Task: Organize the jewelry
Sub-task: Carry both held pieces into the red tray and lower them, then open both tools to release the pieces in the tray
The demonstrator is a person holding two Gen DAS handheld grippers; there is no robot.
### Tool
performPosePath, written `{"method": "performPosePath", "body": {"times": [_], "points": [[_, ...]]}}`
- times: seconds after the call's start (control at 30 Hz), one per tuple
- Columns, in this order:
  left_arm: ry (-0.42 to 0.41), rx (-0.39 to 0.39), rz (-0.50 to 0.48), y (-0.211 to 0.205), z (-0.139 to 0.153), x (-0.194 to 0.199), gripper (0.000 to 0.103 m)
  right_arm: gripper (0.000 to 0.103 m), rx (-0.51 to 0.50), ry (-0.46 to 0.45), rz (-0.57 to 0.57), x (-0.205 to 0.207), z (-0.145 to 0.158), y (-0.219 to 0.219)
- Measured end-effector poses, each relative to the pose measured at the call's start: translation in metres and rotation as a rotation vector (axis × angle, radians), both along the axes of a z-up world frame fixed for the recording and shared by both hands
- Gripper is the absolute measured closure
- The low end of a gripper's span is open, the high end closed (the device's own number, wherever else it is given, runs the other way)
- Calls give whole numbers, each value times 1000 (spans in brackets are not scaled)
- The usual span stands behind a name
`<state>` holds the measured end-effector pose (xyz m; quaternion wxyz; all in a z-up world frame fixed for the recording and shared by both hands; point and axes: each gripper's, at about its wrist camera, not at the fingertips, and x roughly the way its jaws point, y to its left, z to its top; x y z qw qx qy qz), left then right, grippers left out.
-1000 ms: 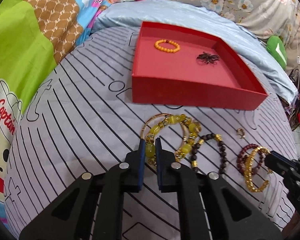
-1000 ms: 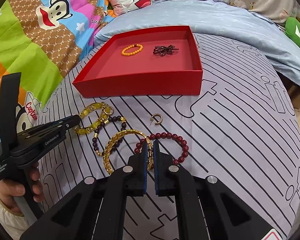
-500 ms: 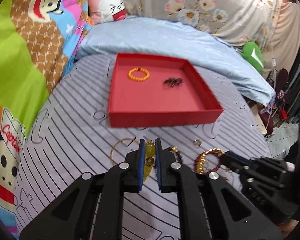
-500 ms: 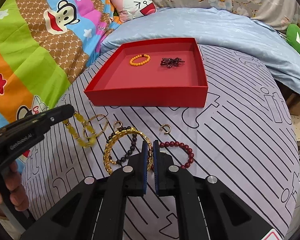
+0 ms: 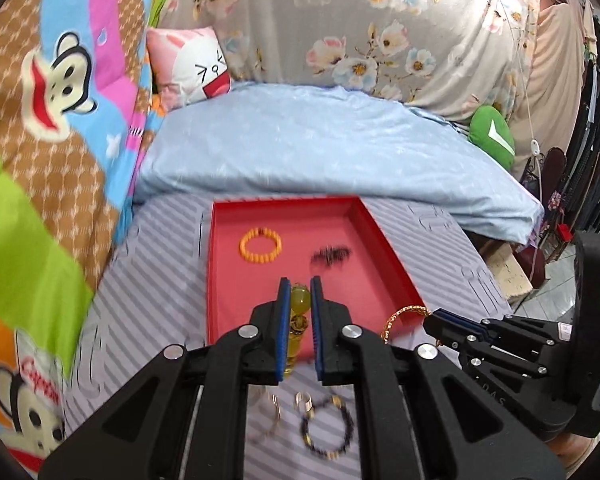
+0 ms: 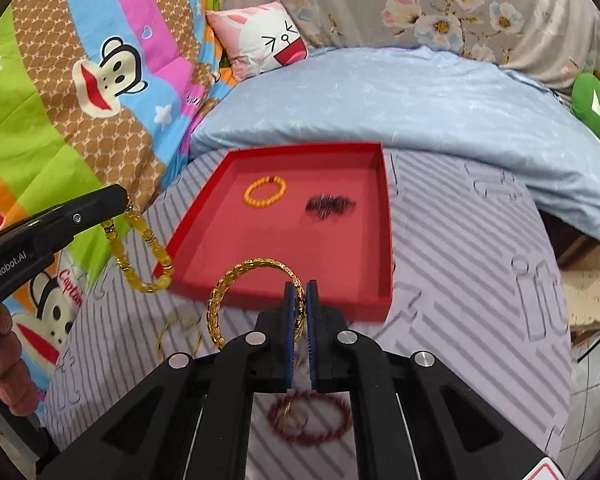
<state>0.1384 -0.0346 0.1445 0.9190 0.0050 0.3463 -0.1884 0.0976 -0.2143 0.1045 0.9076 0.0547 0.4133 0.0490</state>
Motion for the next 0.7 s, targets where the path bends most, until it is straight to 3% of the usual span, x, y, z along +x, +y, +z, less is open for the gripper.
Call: {"method": "performPosePath", "body": {"times": [0.13, 0.37, 0.7], "points": [[-3, 22, 5, -14, -6, 34, 94, 98, -19, -6, -5, 38, -1, -4], [50, 51, 21, -26, -41, 92, 94, 98, -25, 36, -6, 88, -25, -3], [138, 63, 38, -24, -92, 134, 93, 93, -46, 118, -11, 130, -66, -3]]}}
